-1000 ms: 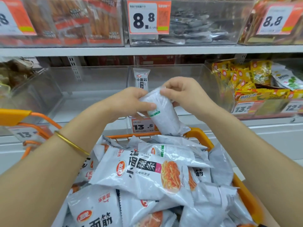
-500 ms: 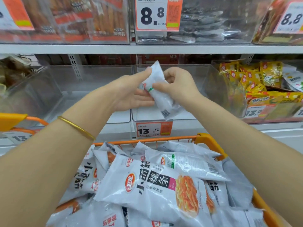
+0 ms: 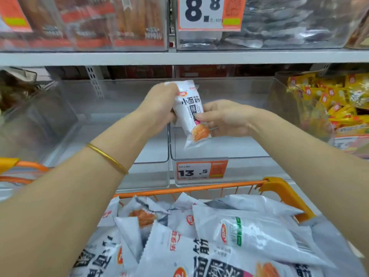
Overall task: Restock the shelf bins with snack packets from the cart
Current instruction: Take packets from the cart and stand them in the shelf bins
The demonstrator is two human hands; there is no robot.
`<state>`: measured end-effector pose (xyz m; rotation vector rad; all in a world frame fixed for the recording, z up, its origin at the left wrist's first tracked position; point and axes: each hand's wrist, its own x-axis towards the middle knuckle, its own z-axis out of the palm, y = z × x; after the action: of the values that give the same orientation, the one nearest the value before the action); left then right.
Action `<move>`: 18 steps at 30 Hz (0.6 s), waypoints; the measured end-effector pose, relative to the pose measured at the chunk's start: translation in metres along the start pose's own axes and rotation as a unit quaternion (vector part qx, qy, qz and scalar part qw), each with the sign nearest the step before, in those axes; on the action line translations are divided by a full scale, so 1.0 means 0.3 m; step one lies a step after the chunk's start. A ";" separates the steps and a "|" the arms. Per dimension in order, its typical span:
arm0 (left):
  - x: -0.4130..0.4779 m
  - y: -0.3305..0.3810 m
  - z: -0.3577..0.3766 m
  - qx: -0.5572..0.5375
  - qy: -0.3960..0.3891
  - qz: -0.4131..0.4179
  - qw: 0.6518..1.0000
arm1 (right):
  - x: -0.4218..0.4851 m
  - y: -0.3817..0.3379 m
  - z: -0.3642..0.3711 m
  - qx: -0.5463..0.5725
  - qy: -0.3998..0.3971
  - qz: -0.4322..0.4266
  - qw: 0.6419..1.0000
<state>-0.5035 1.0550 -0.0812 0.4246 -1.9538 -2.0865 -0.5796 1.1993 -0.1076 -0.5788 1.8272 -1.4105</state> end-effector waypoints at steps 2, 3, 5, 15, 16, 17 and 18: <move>0.030 -0.027 -0.025 0.227 0.057 0.118 0.965 | 0.044 -0.001 -0.028 -0.014 0.041 0.020 0.999; 0.037 -0.042 -0.040 0.333 0.083 0.163 0.925 | 0.071 0.004 -0.041 -0.023 0.077 0.037 0.996; 0.030 -0.070 -0.053 0.470 0.059 0.181 0.862 | 0.124 0.019 -0.055 -0.042 0.139 0.067 0.987; 0.001 -0.146 -0.057 0.517 -0.041 0.136 0.844 | 0.336 0.056 0.013 -0.149 0.281 0.046 0.947; -0.002 -0.146 -0.056 0.517 -0.043 0.136 0.844 | 0.348 0.057 0.015 -0.168 0.296 0.037 0.940; -0.006 -0.145 -0.055 0.517 -0.043 0.136 0.844 | 0.359 0.057 0.015 -0.179 0.313 0.027 0.932; -0.008 -0.145 -0.054 0.517 -0.044 0.137 0.844 | 0.374 0.060 0.013 -0.187 0.329 0.018 0.925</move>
<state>-0.4945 1.0438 -0.1254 0.1914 -2.8441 -0.7299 -0.6448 1.1200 -0.1569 -0.2525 2.6646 -1.3276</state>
